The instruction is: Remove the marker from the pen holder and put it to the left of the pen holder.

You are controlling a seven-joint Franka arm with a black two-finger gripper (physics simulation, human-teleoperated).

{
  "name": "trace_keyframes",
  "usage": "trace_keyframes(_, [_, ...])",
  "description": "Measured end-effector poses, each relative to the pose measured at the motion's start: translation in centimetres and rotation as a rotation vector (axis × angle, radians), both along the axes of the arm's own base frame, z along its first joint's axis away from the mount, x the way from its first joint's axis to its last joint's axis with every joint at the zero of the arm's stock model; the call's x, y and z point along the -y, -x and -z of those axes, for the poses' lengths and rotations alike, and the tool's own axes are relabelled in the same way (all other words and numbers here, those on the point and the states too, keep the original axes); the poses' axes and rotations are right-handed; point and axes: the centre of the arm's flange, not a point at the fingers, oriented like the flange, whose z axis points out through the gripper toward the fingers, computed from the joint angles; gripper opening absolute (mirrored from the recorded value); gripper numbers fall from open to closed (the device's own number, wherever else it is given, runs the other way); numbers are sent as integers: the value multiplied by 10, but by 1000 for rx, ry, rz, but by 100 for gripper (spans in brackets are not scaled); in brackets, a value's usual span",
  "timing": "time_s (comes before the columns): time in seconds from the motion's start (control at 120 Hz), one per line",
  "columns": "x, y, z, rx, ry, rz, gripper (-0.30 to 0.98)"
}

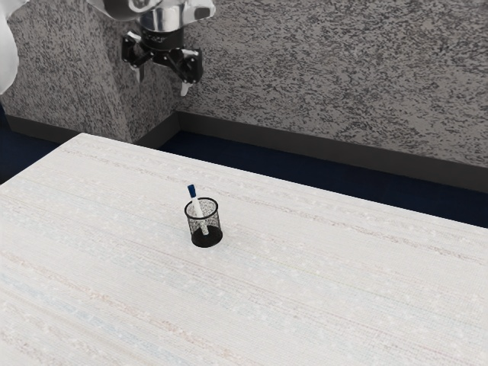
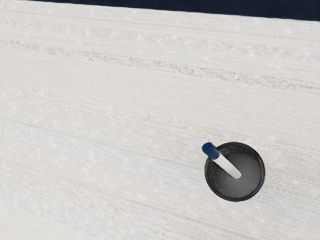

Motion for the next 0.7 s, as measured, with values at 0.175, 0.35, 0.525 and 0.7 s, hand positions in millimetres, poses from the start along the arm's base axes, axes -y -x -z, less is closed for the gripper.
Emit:
trace_keyframes(0.175, [-124, -114, 170, 36, -7, -267, 69])
trace_keyframes(0.35, [-143, -159, 245, 154, 96, -346, 69])
trace_keyframes(0.525, [-114, -182, 261, 299, 199, -347, 69])
trace_keyframes(0.7, [-133, -160, 263, 273, 225, -487, 68])
